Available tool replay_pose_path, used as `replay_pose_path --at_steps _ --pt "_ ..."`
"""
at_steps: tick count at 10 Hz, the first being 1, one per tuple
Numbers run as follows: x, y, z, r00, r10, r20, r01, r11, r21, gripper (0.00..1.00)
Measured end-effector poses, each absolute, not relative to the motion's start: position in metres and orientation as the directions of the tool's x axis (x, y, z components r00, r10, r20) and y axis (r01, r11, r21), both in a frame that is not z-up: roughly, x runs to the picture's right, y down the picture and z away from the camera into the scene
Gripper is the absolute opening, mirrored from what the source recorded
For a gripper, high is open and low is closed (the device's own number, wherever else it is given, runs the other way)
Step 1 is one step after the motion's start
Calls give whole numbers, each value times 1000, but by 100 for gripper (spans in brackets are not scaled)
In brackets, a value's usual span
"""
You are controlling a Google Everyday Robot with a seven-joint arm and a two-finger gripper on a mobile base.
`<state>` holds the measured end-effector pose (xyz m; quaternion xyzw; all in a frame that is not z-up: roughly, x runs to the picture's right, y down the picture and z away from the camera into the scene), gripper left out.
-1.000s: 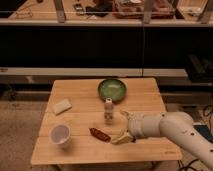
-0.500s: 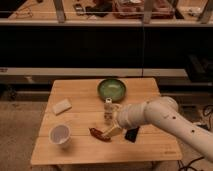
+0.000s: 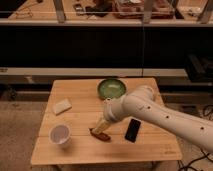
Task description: Place the pepper in the ceramic cup
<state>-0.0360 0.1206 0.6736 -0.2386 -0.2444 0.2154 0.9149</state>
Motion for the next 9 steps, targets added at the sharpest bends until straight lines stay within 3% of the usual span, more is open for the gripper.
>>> replay_pose_path --at_steps 9 --pt "-74 165 720 776 587 230 -352 706 -615 80"
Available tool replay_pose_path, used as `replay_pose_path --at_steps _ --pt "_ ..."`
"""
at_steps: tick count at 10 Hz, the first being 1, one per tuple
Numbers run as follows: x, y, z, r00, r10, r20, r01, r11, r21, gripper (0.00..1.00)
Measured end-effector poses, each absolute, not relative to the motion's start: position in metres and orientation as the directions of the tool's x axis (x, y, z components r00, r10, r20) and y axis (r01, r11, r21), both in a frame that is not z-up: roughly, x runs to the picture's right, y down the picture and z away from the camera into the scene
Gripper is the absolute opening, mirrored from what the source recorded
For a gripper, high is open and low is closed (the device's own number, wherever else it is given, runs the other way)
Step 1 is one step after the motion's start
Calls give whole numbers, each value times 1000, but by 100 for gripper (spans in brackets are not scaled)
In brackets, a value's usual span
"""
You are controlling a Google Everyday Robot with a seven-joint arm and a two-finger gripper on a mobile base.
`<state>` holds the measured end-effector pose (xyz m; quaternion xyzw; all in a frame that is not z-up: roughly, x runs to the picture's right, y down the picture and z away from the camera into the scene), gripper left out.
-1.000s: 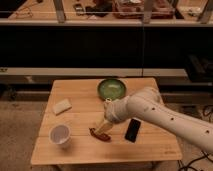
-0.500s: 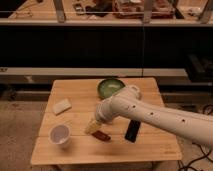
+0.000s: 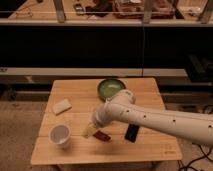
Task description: Place the pepper in the ceramic cup
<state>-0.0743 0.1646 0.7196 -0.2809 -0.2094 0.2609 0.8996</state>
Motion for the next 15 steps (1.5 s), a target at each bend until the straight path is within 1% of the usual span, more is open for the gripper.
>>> replay_pose_path --at_steps 2,9,15 --pt "-80 180 733 769 601 217 -361 689 -629 80" --pt "-79 208 777 748 625 226 -385 684 -620 80" --pt "-58 232 799 752 616 235 -378 695 -612 80"
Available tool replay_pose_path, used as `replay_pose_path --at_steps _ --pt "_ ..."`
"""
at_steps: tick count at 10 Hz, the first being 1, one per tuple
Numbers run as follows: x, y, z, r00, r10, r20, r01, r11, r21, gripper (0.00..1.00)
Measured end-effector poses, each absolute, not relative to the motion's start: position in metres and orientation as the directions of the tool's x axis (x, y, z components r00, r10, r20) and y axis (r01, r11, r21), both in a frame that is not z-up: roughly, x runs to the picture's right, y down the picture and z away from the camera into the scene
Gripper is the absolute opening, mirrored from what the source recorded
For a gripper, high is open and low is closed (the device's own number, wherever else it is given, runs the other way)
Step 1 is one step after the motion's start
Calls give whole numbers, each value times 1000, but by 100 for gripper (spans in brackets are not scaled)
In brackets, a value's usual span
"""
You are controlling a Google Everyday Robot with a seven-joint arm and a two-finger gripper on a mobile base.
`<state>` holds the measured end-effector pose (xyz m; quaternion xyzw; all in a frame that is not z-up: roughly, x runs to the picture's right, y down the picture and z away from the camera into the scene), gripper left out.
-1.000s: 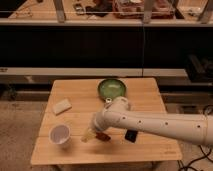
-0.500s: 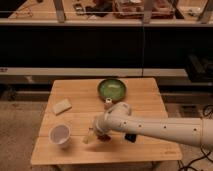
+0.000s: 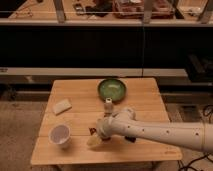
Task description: Place the pepper in the ceramic cup
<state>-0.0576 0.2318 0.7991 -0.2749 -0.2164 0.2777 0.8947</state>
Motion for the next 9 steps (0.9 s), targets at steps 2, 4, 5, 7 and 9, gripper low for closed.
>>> replay_pose_path --at_steps 2,4,5,7,9 --pt "-54 238 804 753 617 228 -382 692 -613 70" --pt "-54 241 806 753 618 228 -381 690 -615 49" --pt "-55 242 806 751 619 229 -379 689 -617 40" --pt "-65 238 802 739 626 249 -370 686 -626 20" --pt "-74 216 785 692 655 303 -371 684 -629 1"
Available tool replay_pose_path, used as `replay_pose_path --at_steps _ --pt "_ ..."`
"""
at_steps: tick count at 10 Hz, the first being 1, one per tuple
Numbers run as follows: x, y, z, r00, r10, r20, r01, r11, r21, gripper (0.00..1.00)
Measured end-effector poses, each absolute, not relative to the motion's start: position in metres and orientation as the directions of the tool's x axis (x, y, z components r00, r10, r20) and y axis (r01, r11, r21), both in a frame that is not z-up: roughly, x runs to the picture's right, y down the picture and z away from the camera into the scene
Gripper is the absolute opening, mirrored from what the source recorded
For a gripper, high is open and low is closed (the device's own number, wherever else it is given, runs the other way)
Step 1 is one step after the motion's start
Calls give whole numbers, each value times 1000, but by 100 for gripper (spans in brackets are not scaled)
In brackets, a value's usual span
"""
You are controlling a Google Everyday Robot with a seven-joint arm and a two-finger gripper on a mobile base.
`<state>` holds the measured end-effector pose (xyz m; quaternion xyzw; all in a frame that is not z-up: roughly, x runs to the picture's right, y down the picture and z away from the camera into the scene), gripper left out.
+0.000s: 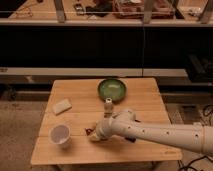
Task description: Place the pepper in the ceramic cup
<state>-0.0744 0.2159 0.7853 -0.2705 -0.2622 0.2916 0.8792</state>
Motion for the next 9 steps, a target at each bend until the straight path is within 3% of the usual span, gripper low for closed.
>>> replay_pose_path --at_steps 2,5,9 --pt "-77 188 767 618 699 361 -390 671 -631 0" --pt "-60 113 719 338 801 494 -459 599 -656 0" --pt "-43 44 639 113 736 667 -406 647 -645 0"
